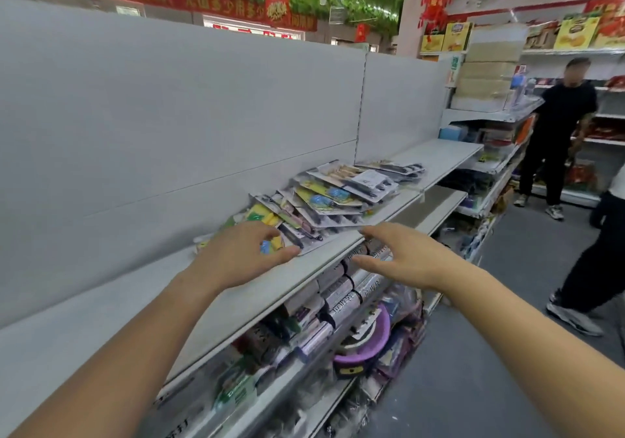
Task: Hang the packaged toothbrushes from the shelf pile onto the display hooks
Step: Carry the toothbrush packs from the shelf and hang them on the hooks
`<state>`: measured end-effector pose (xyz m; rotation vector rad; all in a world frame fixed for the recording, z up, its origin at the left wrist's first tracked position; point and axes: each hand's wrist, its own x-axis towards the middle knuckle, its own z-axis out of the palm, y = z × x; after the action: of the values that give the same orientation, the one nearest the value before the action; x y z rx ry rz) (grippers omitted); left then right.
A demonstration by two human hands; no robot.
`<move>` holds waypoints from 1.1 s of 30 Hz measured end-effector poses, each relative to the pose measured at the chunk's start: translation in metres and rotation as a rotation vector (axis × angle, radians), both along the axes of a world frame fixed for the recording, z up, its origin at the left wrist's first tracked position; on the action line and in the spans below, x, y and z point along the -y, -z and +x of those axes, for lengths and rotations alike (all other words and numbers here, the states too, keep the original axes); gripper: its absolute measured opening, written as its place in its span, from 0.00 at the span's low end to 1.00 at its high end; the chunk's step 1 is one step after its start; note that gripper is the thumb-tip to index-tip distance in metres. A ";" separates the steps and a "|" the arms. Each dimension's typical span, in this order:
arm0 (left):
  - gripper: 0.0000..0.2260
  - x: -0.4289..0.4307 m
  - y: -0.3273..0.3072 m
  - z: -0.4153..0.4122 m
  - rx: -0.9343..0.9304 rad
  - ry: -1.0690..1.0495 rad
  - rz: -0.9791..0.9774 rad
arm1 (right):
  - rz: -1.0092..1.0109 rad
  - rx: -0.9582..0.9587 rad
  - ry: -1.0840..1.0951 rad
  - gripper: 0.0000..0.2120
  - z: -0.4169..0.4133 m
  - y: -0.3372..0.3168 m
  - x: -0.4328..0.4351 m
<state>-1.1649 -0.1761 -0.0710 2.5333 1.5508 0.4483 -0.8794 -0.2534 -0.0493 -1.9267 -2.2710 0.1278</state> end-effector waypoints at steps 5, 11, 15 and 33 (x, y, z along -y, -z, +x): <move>0.38 -0.062 -0.008 0.032 -0.004 -0.069 0.031 | 0.020 0.010 -0.029 0.41 0.040 -0.011 -0.074; 0.50 -0.108 -0.010 0.067 0.006 -0.153 0.031 | 0.010 -0.025 -0.055 0.44 0.089 -0.013 -0.139; 0.48 -0.127 -0.008 0.101 0.013 -0.225 0.007 | 0.029 -0.033 -0.117 0.42 0.127 -0.015 -0.181; 0.33 -0.170 -0.013 0.234 0.023 -0.629 0.012 | 0.007 -0.061 -0.389 0.40 0.260 -0.020 -0.353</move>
<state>-0.9309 -0.0058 -0.0584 1.9839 2.3209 0.5441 -0.6189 0.1001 -0.0291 -1.4322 -2.5688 0.2201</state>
